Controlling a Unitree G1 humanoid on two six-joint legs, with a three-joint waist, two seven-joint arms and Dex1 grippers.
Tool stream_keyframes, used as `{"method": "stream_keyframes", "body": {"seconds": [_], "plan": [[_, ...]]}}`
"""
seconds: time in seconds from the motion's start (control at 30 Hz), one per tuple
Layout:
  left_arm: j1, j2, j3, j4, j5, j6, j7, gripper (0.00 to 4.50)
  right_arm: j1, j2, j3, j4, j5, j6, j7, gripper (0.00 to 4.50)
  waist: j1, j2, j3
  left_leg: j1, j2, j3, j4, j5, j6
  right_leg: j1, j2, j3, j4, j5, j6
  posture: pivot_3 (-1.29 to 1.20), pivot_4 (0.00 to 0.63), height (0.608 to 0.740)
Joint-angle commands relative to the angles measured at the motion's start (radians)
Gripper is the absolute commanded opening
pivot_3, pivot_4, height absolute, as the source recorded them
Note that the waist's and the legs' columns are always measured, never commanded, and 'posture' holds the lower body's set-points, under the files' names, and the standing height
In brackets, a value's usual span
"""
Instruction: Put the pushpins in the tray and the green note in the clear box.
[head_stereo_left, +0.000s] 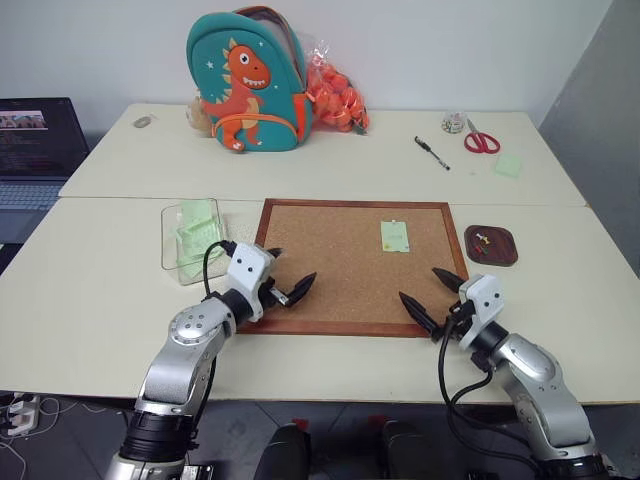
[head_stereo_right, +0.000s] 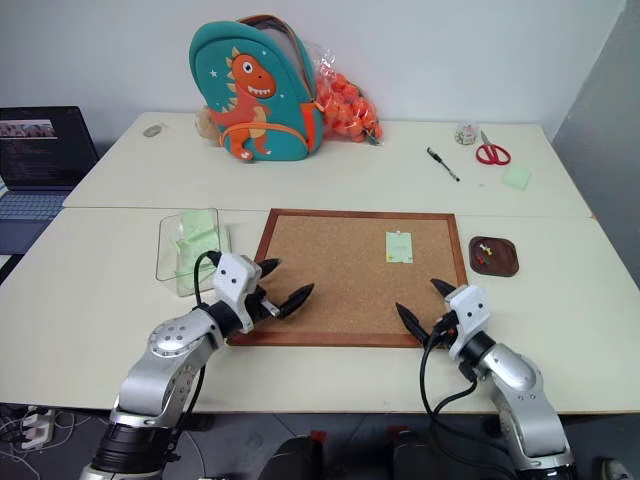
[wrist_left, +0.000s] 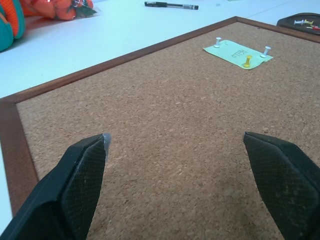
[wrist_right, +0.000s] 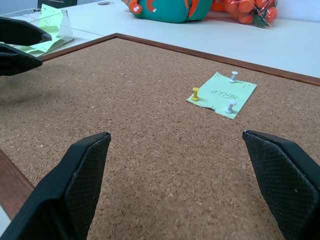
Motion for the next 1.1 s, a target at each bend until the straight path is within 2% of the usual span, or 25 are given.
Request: {"method": "stream_keyframes", "body": {"seconds": [0.03, 0.33, 0.53, 0.73, 1.1], "plan": [[0.003, 0.004, 0.016, -0.035, -0.008, -0.031, -0.008, 4.47, -0.015, -0.003, -0.022, -0.009, 0.011, -0.014, 0.001, 4.50, 0.000, 0.000, 0.000, 0.000, 0.000, 0.000, 0.000, 0.000, 0.000, 0.000, 0.000, 0.000, 0.000, 0.000, 0.000, 0.00, 0.150, 0.740], [-0.015, -0.002, 0.018, -0.006, 0.025, -0.039, 0.033, 4.47, -0.023, -0.006, -0.021, 0.001, 0.010, -0.018, 0.007, 4.50, 0.000, 0.000, 0.000, 0.000, 0.000, 0.000, 0.000, 0.000, 0.000, 0.000, 0.000, 0.000, 0.000, 0.000, 0.000, 0.00, 0.150, 0.740], [-0.048, -0.017, 0.047, 0.017, -0.003, -0.051, 0.036, 4.47, -0.022, -0.006, -0.022, -0.003, 0.012, -0.015, 0.005, 4.50, 0.000, 0.000, 0.000, 0.000, 0.000, 0.000, 0.000, 0.000, 0.000, 0.000, 0.000, 0.000, 0.000, 0.000, 0.000, 0.00, 0.150, 0.740], [-0.061, -0.017, 0.063, 0.001, -0.113, -0.008, -0.057, 4.47, -0.019, -0.010, -0.024, -0.011, 0.013, -0.012, 0.005, 4.50, -0.001, 0.000, 0.000, 0.000, 0.000, 0.000, 0.000, 0.000, 0.000, 0.000, 0.000, 0.000, 0.000, 0.000, 0.000, 0.00, 0.150, 0.740], [-0.141, 0.032, -0.024, 0.093, -0.060, -0.002, -0.173, 4.47, -0.054, -0.006, -0.031, -0.092, 0.044, 0.058, -0.020, 4.50, -0.001, 0.000, 0.000, 0.000, -0.001, 0.000, 0.000, 0.000, 0.000, 0.000, 0.000, 0.000, 0.000, 0.000, 0.000, 0.00, 0.150, 0.740]]}}
